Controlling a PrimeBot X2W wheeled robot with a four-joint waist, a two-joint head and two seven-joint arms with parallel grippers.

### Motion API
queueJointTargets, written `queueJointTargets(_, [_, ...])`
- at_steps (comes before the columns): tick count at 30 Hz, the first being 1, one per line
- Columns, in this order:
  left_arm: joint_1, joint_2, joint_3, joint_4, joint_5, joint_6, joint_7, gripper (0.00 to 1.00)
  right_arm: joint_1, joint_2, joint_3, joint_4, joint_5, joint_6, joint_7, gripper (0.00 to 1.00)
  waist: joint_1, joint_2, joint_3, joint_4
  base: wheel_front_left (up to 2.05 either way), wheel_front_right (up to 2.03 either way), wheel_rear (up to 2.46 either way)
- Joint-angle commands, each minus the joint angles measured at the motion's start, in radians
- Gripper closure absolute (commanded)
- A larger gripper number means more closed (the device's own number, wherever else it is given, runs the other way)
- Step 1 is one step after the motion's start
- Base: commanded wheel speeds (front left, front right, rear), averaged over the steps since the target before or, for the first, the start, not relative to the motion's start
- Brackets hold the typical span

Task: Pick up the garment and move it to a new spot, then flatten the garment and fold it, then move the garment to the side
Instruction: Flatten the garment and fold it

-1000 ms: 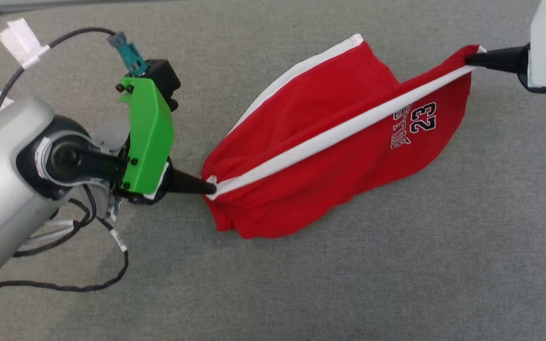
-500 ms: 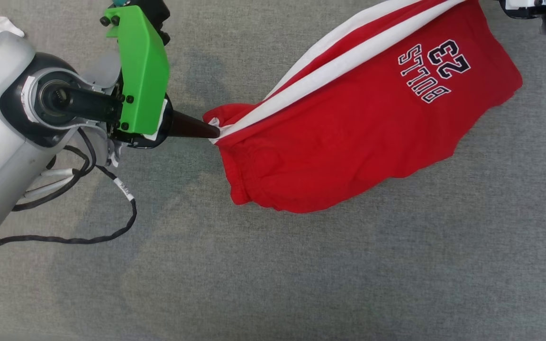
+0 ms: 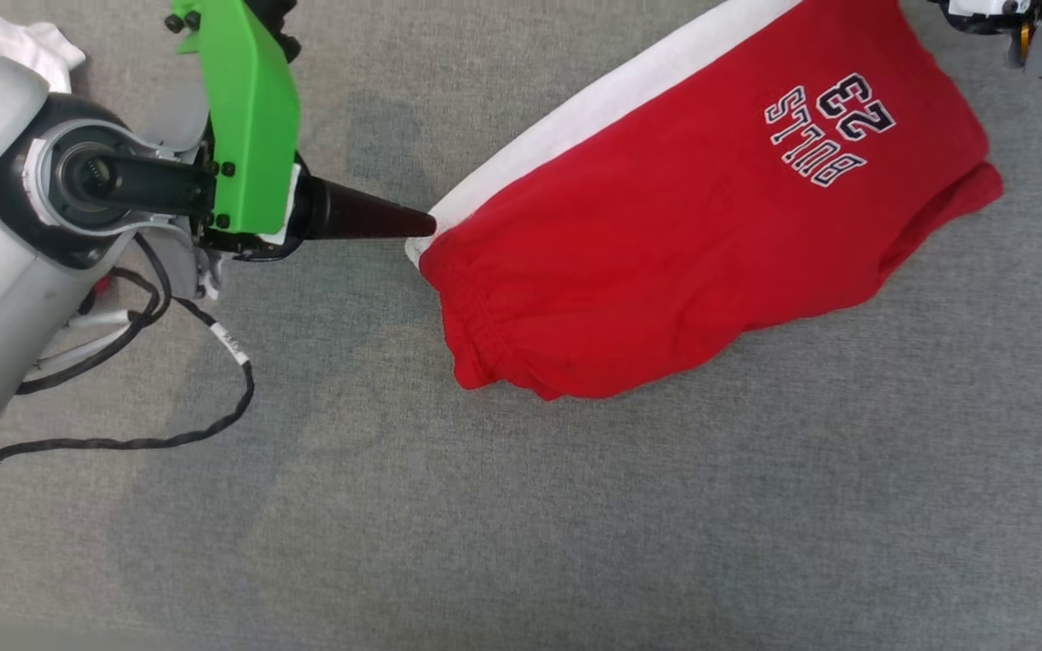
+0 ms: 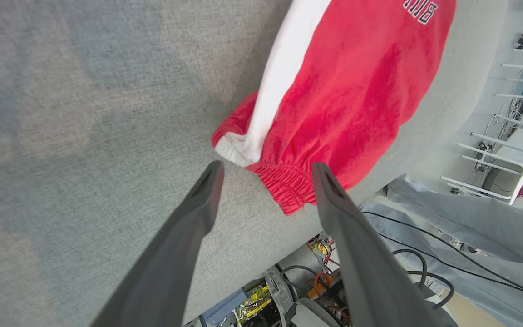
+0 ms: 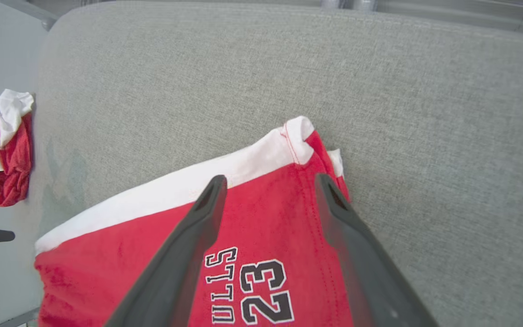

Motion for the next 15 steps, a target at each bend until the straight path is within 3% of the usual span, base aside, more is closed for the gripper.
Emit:
queueJointTargets(1, [0.016, 0.015, 0.005, 0.004, 0.010, -0.013, -0.012, 0.00, 0.026, -0.008, -0.006, -0.020, 0.013, 0.000, -0.026, 0.00, -0.0001, 0.0000, -0.052, -0.019, 0.00, 0.00, 0.00])
queueJointTargets(6, [0.032, 0.047, 0.024, -0.007, 0.083, -0.080, -0.124, 0.00, 0.100, -0.024, -0.013, -0.110, 0.031, 0.000, -0.177, 0.00, -0.0001, 0.0000, -0.121, -0.032, 0.00, 0.00, 0.00])
queueJointTargets(9, [0.051, 0.066, 0.021, -0.012, 0.220, -0.117, -0.286, 0.00, 0.176, -0.044, -0.011, -0.199, 0.042, 0.000, -0.327, 0.00, -0.0001, 0.0000, -0.163, -0.035, 0.00, 0.00, 0.00])
queueJointTargets(15, [0.157, 0.087, 0.041, -0.039, 0.386, -0.116, -0.603, 0.00, 0.334, -0.095, 0.007, -0.291, -0.021, 0.000, -0.654, 0.00, -0.0001, 0.0000, -0.235, -0.033, 0.00, 0.00, 0.00])
